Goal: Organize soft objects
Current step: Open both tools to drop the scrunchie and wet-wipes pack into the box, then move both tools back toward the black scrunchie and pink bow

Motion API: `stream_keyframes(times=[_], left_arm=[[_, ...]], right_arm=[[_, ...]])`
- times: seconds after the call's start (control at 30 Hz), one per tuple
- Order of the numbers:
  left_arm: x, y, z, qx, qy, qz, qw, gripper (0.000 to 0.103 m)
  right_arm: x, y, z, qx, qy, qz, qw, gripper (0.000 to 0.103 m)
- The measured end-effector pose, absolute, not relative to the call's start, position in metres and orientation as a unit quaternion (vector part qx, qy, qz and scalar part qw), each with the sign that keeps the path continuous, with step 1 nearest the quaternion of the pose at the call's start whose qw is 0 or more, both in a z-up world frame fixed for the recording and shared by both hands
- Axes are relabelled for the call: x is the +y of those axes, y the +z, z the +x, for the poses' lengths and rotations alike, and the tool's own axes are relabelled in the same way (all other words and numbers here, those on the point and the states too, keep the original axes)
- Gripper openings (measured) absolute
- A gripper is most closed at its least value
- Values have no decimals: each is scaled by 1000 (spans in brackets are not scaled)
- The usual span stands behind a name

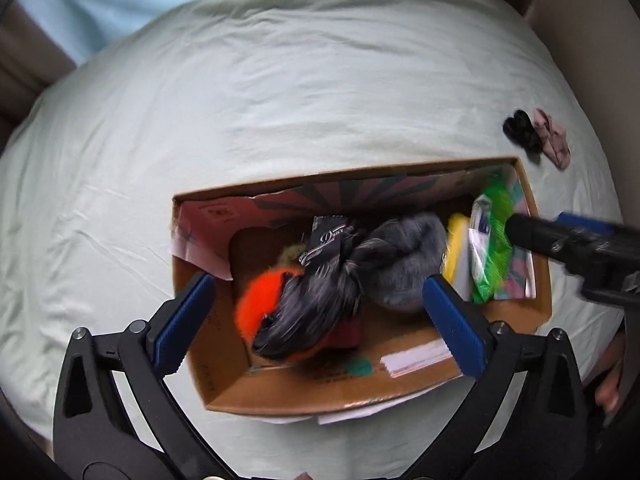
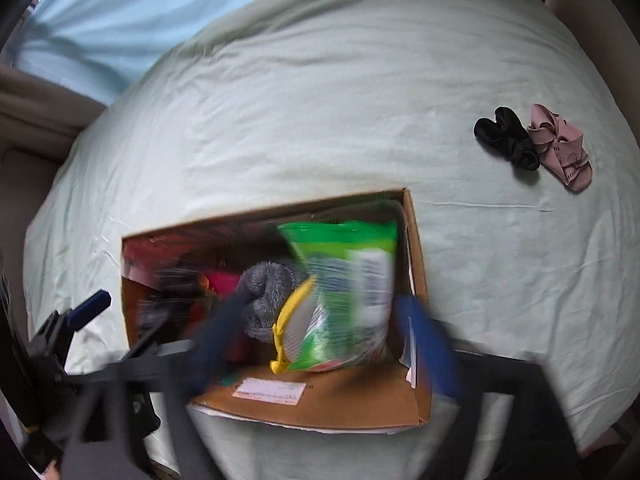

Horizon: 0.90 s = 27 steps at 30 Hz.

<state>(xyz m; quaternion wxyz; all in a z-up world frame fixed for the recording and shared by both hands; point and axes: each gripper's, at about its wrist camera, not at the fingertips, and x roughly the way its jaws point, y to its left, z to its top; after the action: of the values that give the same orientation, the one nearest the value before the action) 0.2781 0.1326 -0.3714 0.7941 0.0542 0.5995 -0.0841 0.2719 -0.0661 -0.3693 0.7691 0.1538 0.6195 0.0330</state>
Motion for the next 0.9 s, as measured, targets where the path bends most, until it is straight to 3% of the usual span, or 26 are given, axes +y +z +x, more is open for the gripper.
stream_keyframes(times=[0.53,0.9], left_arm=[[161,-358,252,594,-76,21,800,103],[177,-310,221,565,-63,2,823,103]], right_arm=[[-57,-348,252,591,41,148,792,103],[-42,-296,219,557,60,126,818,103]])
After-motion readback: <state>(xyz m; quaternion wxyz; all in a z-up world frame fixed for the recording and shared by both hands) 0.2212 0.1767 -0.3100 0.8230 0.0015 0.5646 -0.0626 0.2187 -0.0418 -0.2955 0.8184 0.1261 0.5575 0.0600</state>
